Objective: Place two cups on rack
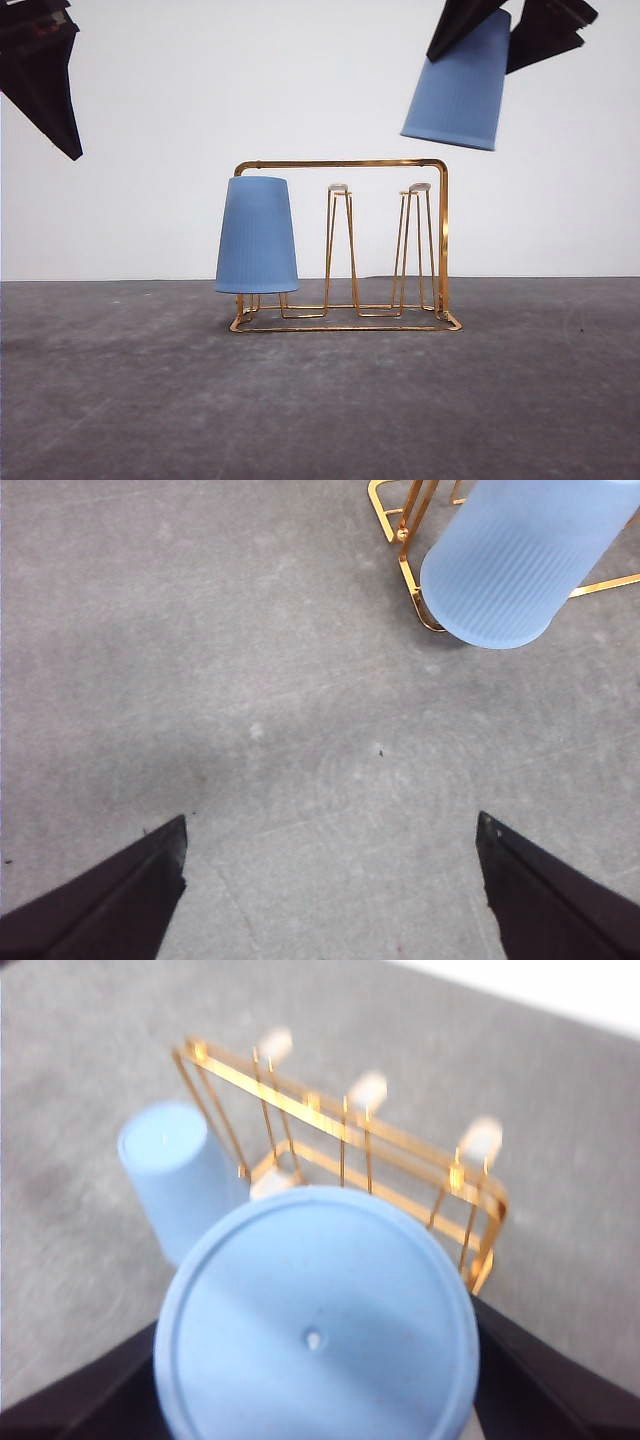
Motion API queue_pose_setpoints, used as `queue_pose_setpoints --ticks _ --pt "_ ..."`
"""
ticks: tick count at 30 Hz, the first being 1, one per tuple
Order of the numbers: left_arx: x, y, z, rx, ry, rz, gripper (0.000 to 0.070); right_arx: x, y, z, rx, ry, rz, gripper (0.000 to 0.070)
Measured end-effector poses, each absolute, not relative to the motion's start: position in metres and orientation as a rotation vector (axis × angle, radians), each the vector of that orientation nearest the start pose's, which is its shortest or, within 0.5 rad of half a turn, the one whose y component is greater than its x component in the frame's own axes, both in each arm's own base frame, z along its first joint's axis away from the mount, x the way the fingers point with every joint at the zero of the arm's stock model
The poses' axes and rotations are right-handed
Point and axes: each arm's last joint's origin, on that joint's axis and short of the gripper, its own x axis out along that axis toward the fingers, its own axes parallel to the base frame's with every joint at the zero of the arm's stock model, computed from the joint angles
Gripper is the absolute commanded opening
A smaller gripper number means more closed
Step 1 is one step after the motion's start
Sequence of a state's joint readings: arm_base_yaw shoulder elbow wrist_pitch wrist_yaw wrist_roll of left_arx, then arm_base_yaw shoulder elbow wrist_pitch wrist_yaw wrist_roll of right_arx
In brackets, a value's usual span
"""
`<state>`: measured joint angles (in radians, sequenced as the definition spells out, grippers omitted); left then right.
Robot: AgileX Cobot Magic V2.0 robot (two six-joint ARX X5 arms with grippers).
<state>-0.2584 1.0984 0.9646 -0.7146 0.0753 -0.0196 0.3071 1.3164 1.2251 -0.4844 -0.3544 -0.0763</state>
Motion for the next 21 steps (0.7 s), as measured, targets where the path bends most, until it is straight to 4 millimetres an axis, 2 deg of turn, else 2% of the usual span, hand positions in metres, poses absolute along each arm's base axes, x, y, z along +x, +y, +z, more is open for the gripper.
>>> queue_pose_setpoints --ticks 6,11,15,16,19,21 --pt "0.207 -0.057 0.293 0.059 0.850 -0.305 0.0555 0.298 0.105 0.318 -0.066 0.587 0.647 0.0381" --pt "0.208 -0.057 0.294 0.058 0.841 -0.306 0.0555 0.326 0.113 0.280 -0.074 0.677 0.620 0.0385" --pt "0.208 -0.057 0.294 0.056 0.829 -0.306 0.0555 0.341 0.117 0.251 -0.075 0.755 0.614 0.0402" --pt "0.209 -0.057 0.295 0.055 0.825 -0.305 0.0555 0.343 0.118 0.246 -0.075 0.767 0.614 0.0445" --pt "0.209 -0.058 0.295 0.051 0.818 -0.305 0.0555 0.347 0.119 0.238 -0.073 0.780 0.618 0.0700" --pt "0.209 -0.058 0.295 0.049 0.819 -0.303 0.0555 0.348 0.119 0.238 -0.073 0.773 0.617 0.0700"
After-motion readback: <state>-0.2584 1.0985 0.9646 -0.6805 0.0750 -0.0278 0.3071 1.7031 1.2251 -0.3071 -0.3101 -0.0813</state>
